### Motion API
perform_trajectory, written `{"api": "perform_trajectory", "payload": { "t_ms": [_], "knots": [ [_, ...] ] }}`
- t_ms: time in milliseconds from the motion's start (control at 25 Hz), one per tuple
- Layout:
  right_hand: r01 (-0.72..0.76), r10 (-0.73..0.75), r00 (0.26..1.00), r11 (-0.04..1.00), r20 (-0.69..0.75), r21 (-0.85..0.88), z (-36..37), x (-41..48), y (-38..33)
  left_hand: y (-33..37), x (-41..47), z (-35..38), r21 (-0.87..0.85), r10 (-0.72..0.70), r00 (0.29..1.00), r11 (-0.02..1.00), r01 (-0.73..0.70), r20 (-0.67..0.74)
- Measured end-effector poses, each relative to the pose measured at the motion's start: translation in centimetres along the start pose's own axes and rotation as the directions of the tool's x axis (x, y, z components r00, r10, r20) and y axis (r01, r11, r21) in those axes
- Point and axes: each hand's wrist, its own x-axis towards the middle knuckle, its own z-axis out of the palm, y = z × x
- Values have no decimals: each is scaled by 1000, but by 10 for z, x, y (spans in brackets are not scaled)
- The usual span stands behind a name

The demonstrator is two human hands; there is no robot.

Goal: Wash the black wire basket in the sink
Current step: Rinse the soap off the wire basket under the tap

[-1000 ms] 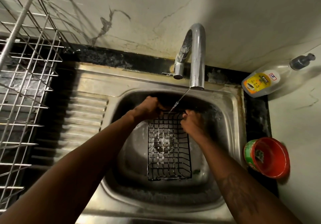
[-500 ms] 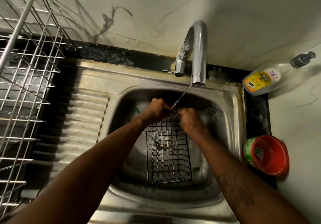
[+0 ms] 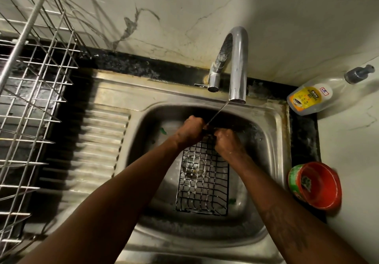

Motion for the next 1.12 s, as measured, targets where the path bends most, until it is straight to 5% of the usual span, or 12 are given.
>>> {"api": "perform_trajectory", "payload": {
  "t_ms": [200,800,1120],
  "knots": [
    [20,-20,1000,1000,15,-10,-2,0,8,-11,-12,-6,-35,67,997,997,-69,-44],
    [25,-27,1000,987,-8,-160,-3,0,0,-4,-5,-5,-54,-56,993,997,51,-101],
    [-85,84,996,995,-32,-45,7,-14,-15,-1,0,-15,-69,-154,985,986,149,-80]
  ]
}}
